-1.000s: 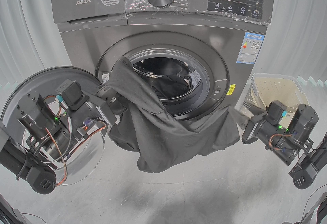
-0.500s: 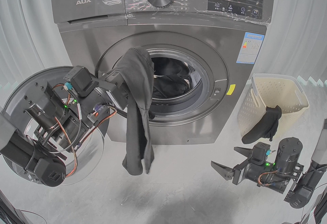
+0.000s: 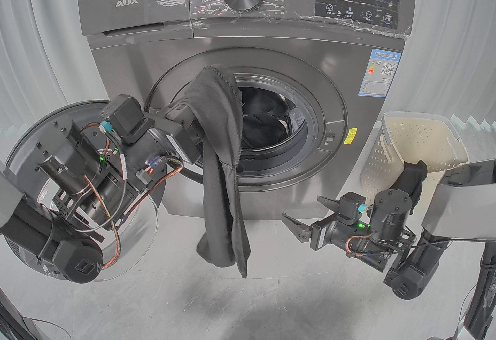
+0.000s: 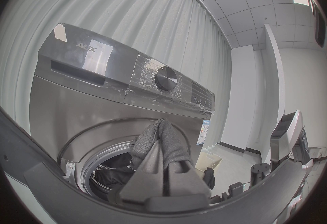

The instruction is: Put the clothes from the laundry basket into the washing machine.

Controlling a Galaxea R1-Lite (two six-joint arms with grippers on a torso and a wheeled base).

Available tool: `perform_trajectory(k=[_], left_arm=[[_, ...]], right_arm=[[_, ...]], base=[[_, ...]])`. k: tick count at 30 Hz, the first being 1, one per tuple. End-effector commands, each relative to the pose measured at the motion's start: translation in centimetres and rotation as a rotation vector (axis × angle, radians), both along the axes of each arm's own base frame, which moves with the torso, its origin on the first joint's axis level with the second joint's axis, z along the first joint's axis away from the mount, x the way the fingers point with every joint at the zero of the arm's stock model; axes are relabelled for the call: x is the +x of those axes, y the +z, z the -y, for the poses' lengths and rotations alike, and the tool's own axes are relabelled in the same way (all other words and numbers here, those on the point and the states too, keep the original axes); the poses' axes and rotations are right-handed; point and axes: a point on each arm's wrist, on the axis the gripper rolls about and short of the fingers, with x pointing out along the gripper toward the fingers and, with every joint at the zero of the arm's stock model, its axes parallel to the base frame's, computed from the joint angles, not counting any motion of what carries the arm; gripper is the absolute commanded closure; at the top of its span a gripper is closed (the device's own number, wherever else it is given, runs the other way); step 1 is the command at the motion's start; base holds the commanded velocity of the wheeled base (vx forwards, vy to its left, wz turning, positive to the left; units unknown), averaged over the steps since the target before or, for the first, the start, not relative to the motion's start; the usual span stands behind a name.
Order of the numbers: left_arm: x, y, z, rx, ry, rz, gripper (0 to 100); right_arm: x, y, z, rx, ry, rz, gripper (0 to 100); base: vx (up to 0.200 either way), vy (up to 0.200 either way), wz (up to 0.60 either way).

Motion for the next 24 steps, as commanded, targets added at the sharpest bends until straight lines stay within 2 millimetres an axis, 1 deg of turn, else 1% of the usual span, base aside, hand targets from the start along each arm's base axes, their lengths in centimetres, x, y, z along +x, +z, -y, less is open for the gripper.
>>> perform_trajectory(k=[1, 6, 11, 14, 15, 18, 24], left_arm=[[0.0, 0.4, 0.1, -0.007, -0.002, 0.015, 100], [0.2, 0.1, 0.2, 0.001, -0.001, 0.007, 100], [0.0, 0.0, 0.8, 0.002, -0.019, 0.005, 100], [0.0, -0.1, 1.0, 0.004, -0.027, 0.002, 100], [0.0, -0.2, 1.1, 0.008, -0.028, -0.003, 100], [0.1, -0.3, 1.2, 0.009, -0.028, -0.005, 100], [0.1, -0.5, 1.3, 0.013, -0.029, -0.01, 100]], right_arm=[[1.7, -2.1, -2.0, -0.004, 0.048, -0.006, 0], [1.1, -1.8, -3.4, 0.014, 0.112, 0.014, 0], [0.2, -1.8, -4.5, 0.016, 0.173, 0.012, 0], [0.0, -1.8, -4.9, 0.017, 0.192, 0.013, 0], [-0.1, -1.8, -5.3, 0.02, 0.205, 0.017, 0], [-0.1, -2.1, -5.9, 0.022, 0.216, 0.019, 0], [0.8, -2.8, -7.3, 0.032, 0.22, 0.04, 0]], base=[[0.0, 0.0, 0.0], [0.0, 0.0, 0.0], [0.0, 0.0, 0.0], [0.0, 0.0, 0.0], [0.0, 0.0, 0.0], [0.0, 0.0, 0.0], [0.0, 0.0, 0.0]])
